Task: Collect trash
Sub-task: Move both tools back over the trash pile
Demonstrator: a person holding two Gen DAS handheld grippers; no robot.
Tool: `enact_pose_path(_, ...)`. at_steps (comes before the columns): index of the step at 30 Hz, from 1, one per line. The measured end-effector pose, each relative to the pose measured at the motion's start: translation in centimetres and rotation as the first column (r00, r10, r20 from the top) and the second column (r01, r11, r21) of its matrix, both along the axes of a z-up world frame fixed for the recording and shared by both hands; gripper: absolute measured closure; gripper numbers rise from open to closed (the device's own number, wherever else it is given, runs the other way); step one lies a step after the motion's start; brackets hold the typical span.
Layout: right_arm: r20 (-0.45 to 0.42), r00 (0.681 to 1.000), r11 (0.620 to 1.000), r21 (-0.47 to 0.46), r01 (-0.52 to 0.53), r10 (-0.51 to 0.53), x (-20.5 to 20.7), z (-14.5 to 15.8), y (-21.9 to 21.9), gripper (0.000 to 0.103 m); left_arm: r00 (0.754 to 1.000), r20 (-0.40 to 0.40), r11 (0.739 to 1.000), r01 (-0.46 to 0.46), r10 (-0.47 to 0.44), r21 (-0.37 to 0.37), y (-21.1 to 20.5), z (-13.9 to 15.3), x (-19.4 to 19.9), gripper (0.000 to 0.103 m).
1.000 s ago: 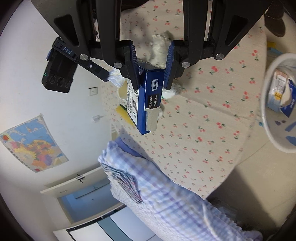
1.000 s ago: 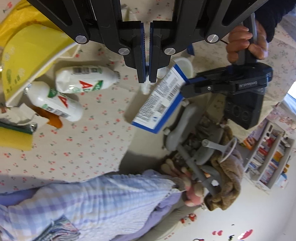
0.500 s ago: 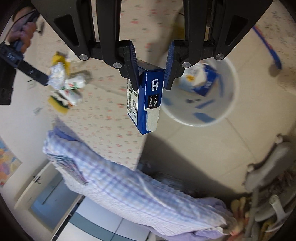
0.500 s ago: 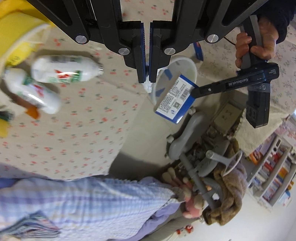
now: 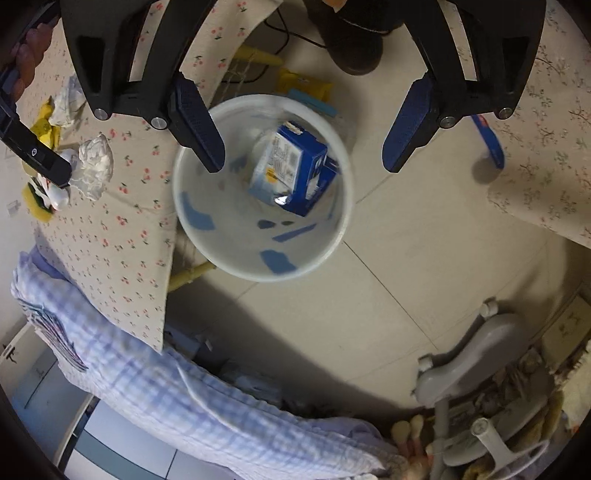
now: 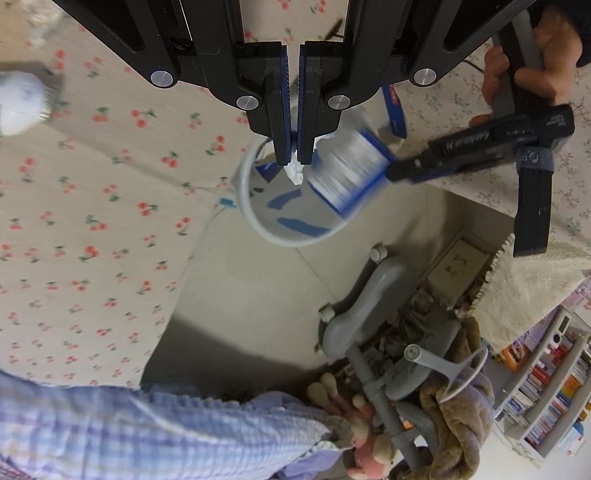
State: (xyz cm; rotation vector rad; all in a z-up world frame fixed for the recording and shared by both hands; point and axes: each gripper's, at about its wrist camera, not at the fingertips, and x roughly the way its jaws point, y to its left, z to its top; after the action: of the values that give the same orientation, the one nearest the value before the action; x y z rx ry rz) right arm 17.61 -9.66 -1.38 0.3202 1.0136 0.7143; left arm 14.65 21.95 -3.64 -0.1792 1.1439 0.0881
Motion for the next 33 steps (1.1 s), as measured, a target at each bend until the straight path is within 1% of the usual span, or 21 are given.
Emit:
enact_pose_path(2, -0.007, 1.000, 1.000, 0.002, -0.005, 0.005, 0.3, -0.4, 0.9, 0.101, 1.000, 0.015, 0.999, -0.002, 0.002, 0.033, 0.2, 0.3, -0.5, 0.014)
enact_pose_path(3, -0.008, 1.000, 1.000, 0.002, -0.008, 0.008, 0.4, -0.5, 1.3, 0.101, 1.000, 0.017, 0.999, -0.004, 0.003, 0.038, 0.4, 0.3, -0.7, 0.014)
enact_pose_path(7, -0.014, 1.000, 1.000, -0.004, -0.016, 0.016, 0.9, -1.2, 3.0, 0.100, 1.000, 0.007, 0.999, -0.014, 0.014, 0.030, 1.1, 0.2, -1.0, 0.014)
enact_pose_path(10, -0.026, 1.000, 1.000, -0.010, -0.016, 0.016, 1.2, -2.0, 3.9, 0.100, 1.000, 0.000, 0.999, -0.013, 0.013, 0.038, 1.4, 0.1, -1.2, 0.014)
enact_pose_path(13, -0.018, 1.000, 1.000, -0.012, -0.013, 0.012, 1.4, -2.4, 4.6, 0.096, 1.000, -0.001, 0.999, -0.017, 0.017, 0.050, 1.6, 0.2, -1.4, 0.014)
enact_pose_path(14, -0.017, 1.000, 1.000, -0.019, -0.002, 0.002, 1.6, -2.5, 4.8, 0.091, 1.000, 0.001, 0.998, -0.018, 0.018, 0.052, 1.6, 0.2, -1.5, 0.014)
enact_pose_path(15, -0.034, 0.999, 1.000, -0.025, 0.004, -0.005, 1.8, -2.7, 4.8, 0.067, 1.000, 0.002, 0.999, -0.018, 0.018, 0.051, 1.7, 0.3, -1.5, 0.014)
enact_pose_path(16, -0.055, 0.998, 1.000, -0.024, 0.018, -0.019, 1.9, -2.8, 4.7, 0.054, 1.000, 0.003, 0.999, -0.017, 0.016, 0.050, 1.7, 0.4, -1.6, 0.014)
enact_pose_path(17, -0.055, 0.998, 0.999, -0.019, 0.033, -0.034, 1.9, -2.7, 4.5, 0.042, 1.000, 0.003, 0.999, -0.016, 0.016, 0.050, 1.6, 0.4, -1.7, 0.014)
enact_pose_path(22, -0.031, 0.998, 0.998, -0.014, 0.060, -0.060, 1.4, -1.3, 3.3, 0.041, 1.000, 0.003, 0.999, -0.003, 0.003, 0.048, 1.1, 0.6, -1.8, 0.014)
enact_pose_path(24, -0.022, 0.997, 0.997, -0.025, 0.078, -0.078, 1.1, -0.8, 2.5, 0.040, 1.000, 0.000, 0.999, 0.009, -0.009, 0.044, 0.6, 0.7, -1.8, 0.014)
enact_pose_path(29, 0.027, 0.992, 0.985, -0.116, 0.127, -0.125, -0.2, 0.5, 0.2, 0.036, 0.998, -0.010, 0.998, 0.059, -0.059, 0.029, -1.6, 0.9, -1.9, 0.014)
enact_pose_path(33, 0.069, 0.986, 0.969, -0.186, 0.160, -0.149, -1.7, 1.6, -2.2, 0.031, 0.994, -0.016, 0.994, 0.105, -0.104, 0.023, -3.6, 1.2, -1.8, 0.014)
